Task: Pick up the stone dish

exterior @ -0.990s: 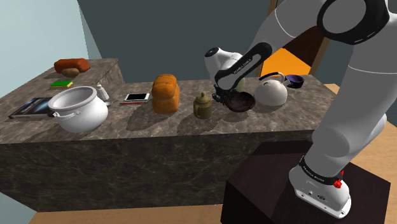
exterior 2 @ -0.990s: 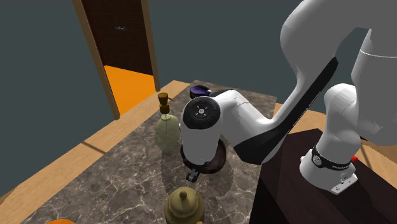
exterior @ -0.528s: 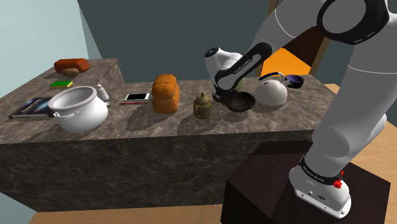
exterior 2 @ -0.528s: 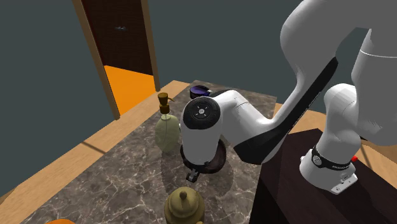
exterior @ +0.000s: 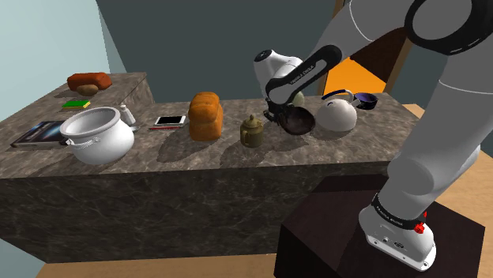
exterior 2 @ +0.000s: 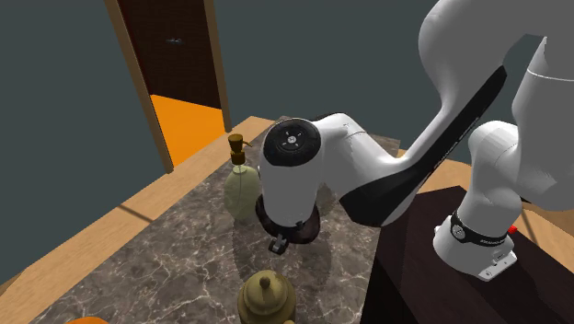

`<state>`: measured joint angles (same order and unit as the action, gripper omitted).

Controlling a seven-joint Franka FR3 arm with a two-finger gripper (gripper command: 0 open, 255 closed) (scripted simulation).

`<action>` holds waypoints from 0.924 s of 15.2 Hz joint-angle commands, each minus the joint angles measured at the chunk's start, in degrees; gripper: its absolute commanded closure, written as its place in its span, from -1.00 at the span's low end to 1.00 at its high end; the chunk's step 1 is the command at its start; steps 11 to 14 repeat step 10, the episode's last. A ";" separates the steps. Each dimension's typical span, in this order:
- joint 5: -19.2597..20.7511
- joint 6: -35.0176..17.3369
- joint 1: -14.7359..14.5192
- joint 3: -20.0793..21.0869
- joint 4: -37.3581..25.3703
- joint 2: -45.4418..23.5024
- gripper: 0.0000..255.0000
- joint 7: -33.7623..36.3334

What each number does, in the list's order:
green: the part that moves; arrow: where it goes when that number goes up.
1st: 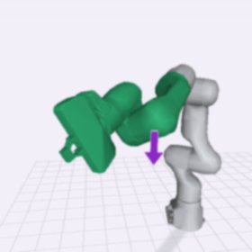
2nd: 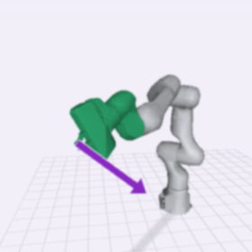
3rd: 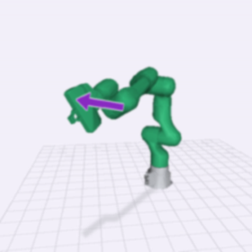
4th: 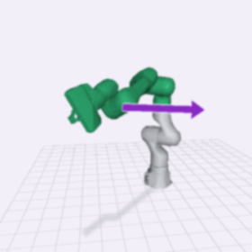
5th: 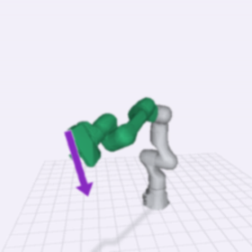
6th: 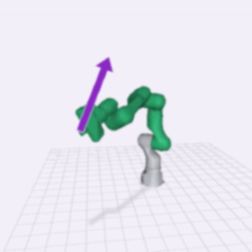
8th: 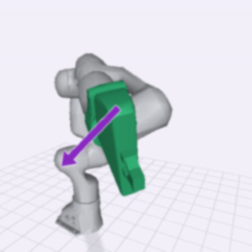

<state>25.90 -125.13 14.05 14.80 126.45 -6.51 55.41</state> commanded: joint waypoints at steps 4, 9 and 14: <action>-1.72 3.11 0.06 0.24 -1.21 2.43 1.00 -2.04; -2.97 5.75 0.05 0.37 -2.44 4.21 1.00 -3.57; -2.97 5.75 0.05 0.37 -2.44 4.20 1.00 -3.56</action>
